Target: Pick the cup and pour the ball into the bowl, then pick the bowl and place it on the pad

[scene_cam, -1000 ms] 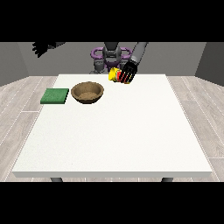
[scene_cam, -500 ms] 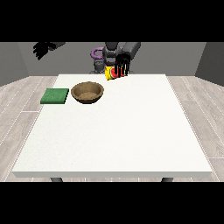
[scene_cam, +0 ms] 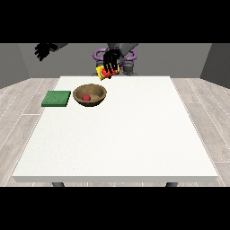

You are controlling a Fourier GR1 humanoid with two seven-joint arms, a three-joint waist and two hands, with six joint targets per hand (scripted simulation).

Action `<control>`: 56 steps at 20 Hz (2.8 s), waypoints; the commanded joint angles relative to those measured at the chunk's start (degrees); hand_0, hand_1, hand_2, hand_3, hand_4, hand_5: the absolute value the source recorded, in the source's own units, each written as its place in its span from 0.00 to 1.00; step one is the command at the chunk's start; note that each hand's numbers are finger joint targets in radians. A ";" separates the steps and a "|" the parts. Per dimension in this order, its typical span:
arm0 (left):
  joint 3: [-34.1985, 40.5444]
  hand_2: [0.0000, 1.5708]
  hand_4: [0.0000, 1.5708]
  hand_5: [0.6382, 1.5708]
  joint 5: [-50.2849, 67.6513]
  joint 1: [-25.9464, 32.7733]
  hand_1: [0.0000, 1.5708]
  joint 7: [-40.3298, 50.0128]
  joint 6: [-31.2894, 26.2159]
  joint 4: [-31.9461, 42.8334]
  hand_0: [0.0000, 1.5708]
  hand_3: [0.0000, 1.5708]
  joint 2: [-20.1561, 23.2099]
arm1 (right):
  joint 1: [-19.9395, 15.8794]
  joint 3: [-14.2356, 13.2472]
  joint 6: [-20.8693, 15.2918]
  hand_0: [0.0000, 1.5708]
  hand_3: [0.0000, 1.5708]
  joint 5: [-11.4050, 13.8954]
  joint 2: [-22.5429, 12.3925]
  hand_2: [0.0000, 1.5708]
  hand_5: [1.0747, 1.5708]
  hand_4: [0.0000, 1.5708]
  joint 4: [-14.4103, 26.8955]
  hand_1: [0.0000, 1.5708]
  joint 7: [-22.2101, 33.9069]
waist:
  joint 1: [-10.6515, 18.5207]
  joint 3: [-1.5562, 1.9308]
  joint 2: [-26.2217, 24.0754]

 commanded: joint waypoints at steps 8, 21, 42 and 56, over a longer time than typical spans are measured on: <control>-0.37 0.76 0.48 0.99 -2.23 0.29 0.00 0.77 -3.19 -12.66 0.00 0.91 1.58 | -1.33 -2.65 -2.21 0.00 0.00 0.14 -1.04 0.00 1.00 0.45 5.14 0.00 -1.65 | 7.04 -0.02 3.83; 26.43 0.00 0.34 0.97 43.10 8.39 0.00 -18.07 14.77 -39.81 0.00 0.00 -0.09 | -6.63 -2.85 -7.47 0.00 0.00 -1.33 2.12 0.00 1.00 0.44 2.50 0.00 0.54 | 12.62 -1.13 15.41; 60.51 0.00 0.18 0.93 90.64 9.42 0.00 -26.33 -32.56 -42.95 0.00 0.00 27.70 | -12.32 -4.46 -17.41 0.00 0.00 0.26 9.03 0.00 0.99 0.00 11.61 0.00 -10.91 | 21.97 -0.02 24.43; 69.10 0.00 0.15 0.93 96.23 9.74 0.00 -23.46 -36.20 -38.44 0.00 0.00 39.52 | -18.86 -1.42 -15.05 0.00 0.00 1.51 11.58 0.00 0.97 0.10 25.12 0.00 -15.77 | 17.10 0.00 24.37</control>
